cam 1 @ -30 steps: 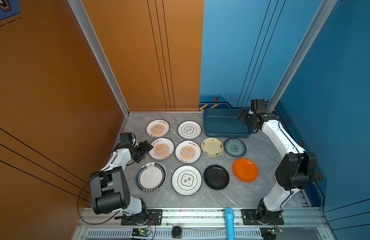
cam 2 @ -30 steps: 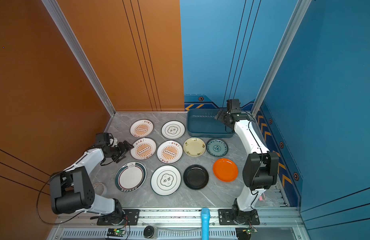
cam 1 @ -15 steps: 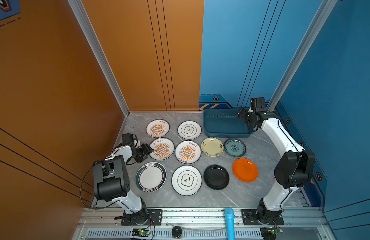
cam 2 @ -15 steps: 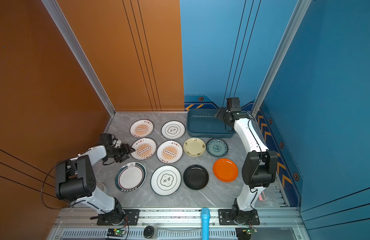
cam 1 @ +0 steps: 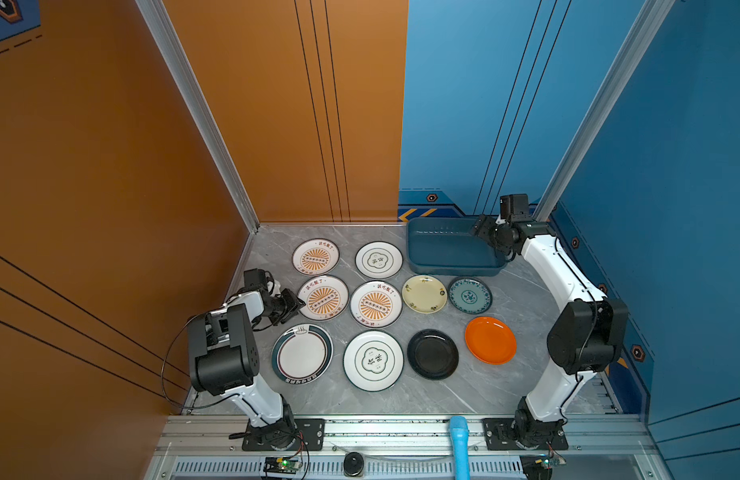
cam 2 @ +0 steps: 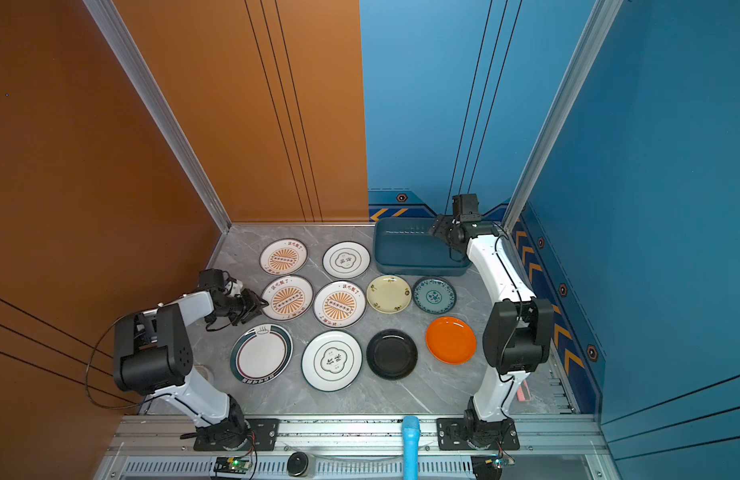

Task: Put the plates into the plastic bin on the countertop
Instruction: 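Lower the left gripper and pinch the sunburst plate's rim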

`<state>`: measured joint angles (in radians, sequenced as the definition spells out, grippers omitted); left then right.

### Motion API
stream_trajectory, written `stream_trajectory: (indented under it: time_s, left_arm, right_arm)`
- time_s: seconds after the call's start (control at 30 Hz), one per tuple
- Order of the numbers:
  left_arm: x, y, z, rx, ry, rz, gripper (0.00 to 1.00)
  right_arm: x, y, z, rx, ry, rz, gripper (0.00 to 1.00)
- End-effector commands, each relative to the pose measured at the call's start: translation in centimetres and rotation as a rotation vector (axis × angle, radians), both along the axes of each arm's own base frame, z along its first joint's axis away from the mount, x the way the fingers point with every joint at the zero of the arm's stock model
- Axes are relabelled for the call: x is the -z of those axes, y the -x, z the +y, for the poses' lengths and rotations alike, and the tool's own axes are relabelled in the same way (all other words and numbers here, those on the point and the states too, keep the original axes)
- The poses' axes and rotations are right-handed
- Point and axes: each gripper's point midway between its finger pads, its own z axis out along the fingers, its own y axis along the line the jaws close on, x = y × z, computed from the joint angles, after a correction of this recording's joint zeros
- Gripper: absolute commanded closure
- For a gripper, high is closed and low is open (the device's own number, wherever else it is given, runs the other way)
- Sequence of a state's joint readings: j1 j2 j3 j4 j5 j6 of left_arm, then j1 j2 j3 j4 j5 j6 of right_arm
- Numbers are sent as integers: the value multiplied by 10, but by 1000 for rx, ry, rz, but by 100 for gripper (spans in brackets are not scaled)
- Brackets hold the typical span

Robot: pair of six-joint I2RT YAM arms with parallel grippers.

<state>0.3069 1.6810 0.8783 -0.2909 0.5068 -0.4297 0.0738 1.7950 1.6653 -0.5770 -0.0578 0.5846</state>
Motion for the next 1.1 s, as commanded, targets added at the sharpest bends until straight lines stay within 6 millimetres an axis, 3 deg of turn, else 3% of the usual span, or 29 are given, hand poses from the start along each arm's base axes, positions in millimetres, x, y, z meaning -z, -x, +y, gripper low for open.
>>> stream_trajectory:
  time_s: [0.0,0.23,0.87,1.07]
  left_arm:
    - [9,2,-3,11,29,0,58]
    - [18,0,-3,5,36,10,63]
    - [27,6,0,-6,45,33,93]
    - [25,7,-2,11,53,37,96]
  right_arm:
    - [-2,0,7,-24,-7,18,10]
    - [-7,0,8,-34,-3,17,10]
    - [-5,-1,11,-45,-11,24,10]
    - [-3,0,10,-44,-11,29,10]
